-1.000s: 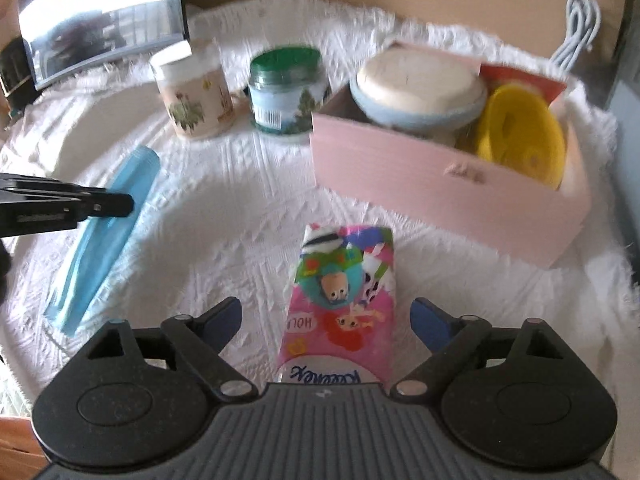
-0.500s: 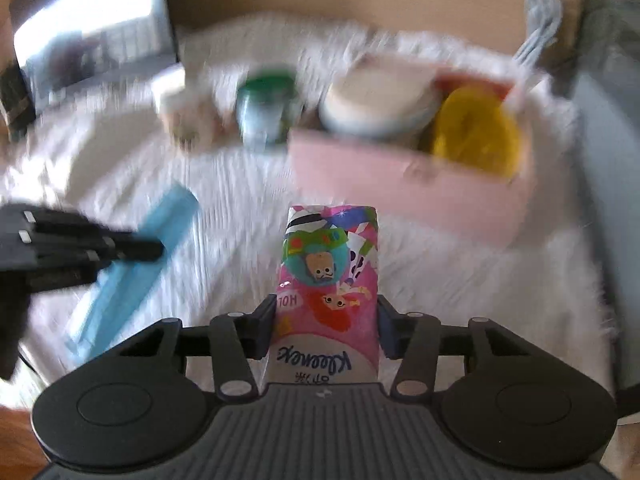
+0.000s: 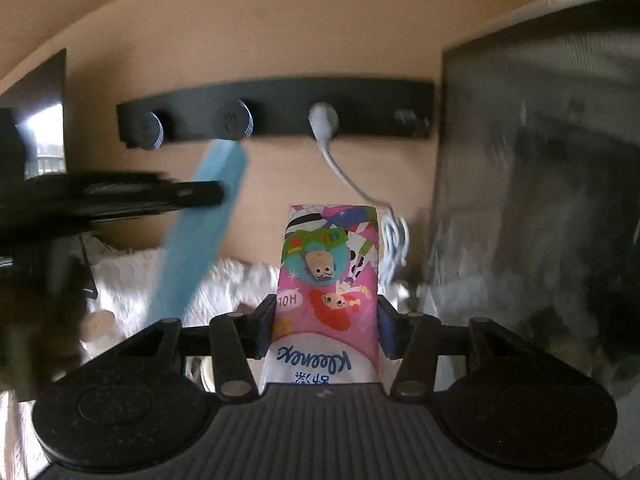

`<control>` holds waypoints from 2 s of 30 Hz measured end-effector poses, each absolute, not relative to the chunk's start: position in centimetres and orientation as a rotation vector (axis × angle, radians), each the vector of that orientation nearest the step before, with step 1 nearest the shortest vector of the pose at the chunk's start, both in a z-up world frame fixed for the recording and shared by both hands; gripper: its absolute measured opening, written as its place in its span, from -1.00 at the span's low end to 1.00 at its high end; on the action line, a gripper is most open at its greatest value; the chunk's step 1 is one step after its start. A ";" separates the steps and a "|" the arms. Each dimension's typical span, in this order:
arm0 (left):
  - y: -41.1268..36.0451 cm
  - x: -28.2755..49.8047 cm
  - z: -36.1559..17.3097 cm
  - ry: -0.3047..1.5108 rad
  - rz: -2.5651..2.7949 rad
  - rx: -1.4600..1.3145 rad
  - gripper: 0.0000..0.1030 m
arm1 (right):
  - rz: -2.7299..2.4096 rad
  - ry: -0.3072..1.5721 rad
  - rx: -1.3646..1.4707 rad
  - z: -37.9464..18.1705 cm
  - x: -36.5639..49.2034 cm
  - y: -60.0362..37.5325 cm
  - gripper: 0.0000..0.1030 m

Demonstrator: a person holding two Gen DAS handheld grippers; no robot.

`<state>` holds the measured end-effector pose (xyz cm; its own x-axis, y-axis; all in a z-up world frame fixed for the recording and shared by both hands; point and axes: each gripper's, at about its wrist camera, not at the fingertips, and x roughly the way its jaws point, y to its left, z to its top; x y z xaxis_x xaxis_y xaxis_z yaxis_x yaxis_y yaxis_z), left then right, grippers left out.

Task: Organize soft objects
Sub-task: 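Carry mask and tissue pack into the pink box while opening both tools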

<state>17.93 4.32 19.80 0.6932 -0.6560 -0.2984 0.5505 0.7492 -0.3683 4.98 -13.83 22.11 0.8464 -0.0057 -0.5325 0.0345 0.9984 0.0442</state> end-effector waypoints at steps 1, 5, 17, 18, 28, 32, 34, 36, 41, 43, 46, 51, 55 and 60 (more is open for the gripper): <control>3.4 19.0 18.0 0.461 -0.663 -0.270 -0.74 | -0.028 0.576 0.059 21.4 5.0 -14.0 -0.04; 0.1 23.1 10.5 0.696 -0.588 -0.194 -0.64 | -0.047 0.668 0.074 17.9 5.4 -15.1 -0.04; 2.3 26.1 6.2 0.901 -0.557 -0.334 -0.60 | 0.067 0.713 0.186 14.1 10.0 -14.6 -0.04; 3.1 25.7 6.8 0.902 -0.568 -0.383 -0.59 | 0.086 0.716 0.197 13.8 10.9 -14.1 -0.04; 4.9 23.0 10.9 0.799 -0.616 -0.288 -0.59 | 0.062 0.903 0.190 6.6 16.5 -13.4 -0.03; 4.4 23.7 11.0 0.791 -0.611 -0.335 -0.59 | 0.076 0.878 0.168 6.9 15.9 -12.9 -0.02; 3.6 24.6 10.8 0.803 -0.601 -0.365 -0.59 | 0.083 0.876 0.149 7.5 15.6 -12.7 0.02; 3.0 25.8 9.9 0.838 -0.578 -0.420 -0.59 | 0.081 0.865 0.129 8.5 14.9 -12.7 0.09; 1.0 27.9 5.9 1.096 -0.511 -0.324 -0.59 | 0.025 0.791 0.071 11.0 11.0 -13.5 0.36; 0.4 27.9 5.6 1.113 -0.507 -0.245 -0.66 | -0.011 0.783 0.077 11.6 10.0 -14.1 0.36; 0.8 27.9 6.5 1.076 -0.519 -0.292 -0.59 | -0.039 0.769 0.098 12.4 9.0 -14.9 0.36; 2.4 26.5 10.4 0.854 -0.653 -0.406 -0.58 | -0.038 0.728 0.100 13.5 7.9 -15.0 0.36; 3.2 25.0 12.3 0.797 -0.737 -0.414 -0.58 | -0.012 0.701 0.091 14.6 7.8 -13.9 0.36; 7.5 20.9 15.5 0.595 -0.642 -0.389 -0.58 | 0.042 0.703 0.109 15.6 9.2 -12.4 0.35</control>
<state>20.89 7.47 15.50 0.6455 -0.6553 -0.3922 0.4409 0.7391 -0.5093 9.22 -12.38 15.62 0.7620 0.0755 -0.6431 -0.0021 0.9935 0.1141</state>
